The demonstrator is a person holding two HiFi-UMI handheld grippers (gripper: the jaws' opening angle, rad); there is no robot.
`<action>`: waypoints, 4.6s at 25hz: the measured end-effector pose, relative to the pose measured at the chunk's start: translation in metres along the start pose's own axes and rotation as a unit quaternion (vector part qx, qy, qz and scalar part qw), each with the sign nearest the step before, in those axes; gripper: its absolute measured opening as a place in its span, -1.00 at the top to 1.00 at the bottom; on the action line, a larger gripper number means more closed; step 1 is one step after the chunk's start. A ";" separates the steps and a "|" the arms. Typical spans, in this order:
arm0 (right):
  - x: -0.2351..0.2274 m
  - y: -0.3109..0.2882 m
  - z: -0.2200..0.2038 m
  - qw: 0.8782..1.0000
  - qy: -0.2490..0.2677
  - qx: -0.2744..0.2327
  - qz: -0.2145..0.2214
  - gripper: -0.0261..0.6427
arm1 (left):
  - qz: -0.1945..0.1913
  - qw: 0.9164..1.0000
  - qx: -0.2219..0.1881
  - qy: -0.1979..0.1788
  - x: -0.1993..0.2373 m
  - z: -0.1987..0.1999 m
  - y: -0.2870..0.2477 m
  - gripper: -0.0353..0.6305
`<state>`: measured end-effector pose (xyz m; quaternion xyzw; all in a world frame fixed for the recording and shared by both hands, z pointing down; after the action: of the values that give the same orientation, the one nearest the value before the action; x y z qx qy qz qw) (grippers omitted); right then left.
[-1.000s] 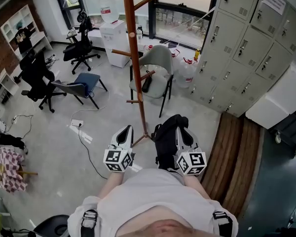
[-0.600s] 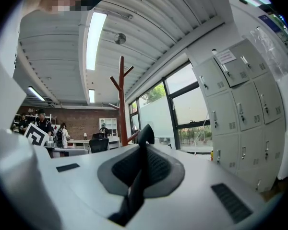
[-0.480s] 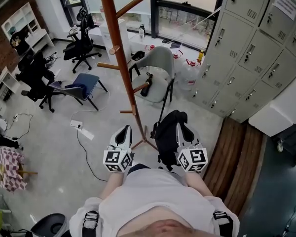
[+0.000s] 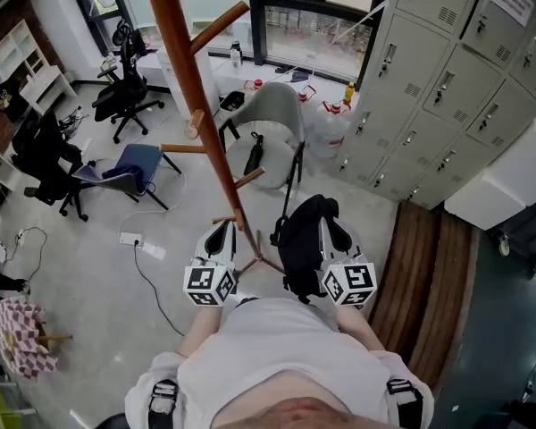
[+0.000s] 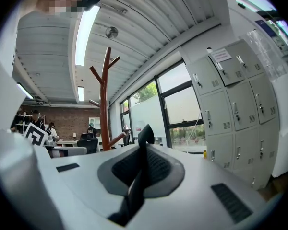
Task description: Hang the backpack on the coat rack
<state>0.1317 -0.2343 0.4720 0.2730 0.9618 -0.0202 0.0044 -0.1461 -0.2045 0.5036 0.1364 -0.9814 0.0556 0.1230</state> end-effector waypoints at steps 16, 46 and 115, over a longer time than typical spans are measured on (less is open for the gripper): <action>0.001 -0.039 -0.005 1.000 0.003 0.011 -0.029 0.89 | -0.026 1.000 0.014 0.002 0.030 0.005 -0.027 0.86; 0.044 -0.151 0.018 0.991 0.077 0.010 0.109 0.89 | 0.038 0.999 0.022 0.020 0.069 -0.002 0.004 0.86; 0.023 -0.058 0.006 0.997 0.063 0.006 0.052 0.89 | -0.033 0.999 0.040 0.009 0.039 -0.009 -0.016 0.86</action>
<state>0.0818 -0.2715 0.4676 0.3229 0.9447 -0.0084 -0.0571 -0.1759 -0.2286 0.5232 0.1732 -0.9722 0.0924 0.1277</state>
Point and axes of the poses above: the fingertips, and each gripper's own axes: y backward along the fingers, x to its left, z out of its top, the point moved 7 cm from there along y, backward along the fingers, and after that the axes turned 6 degrees about y, right-handed, at the moved point
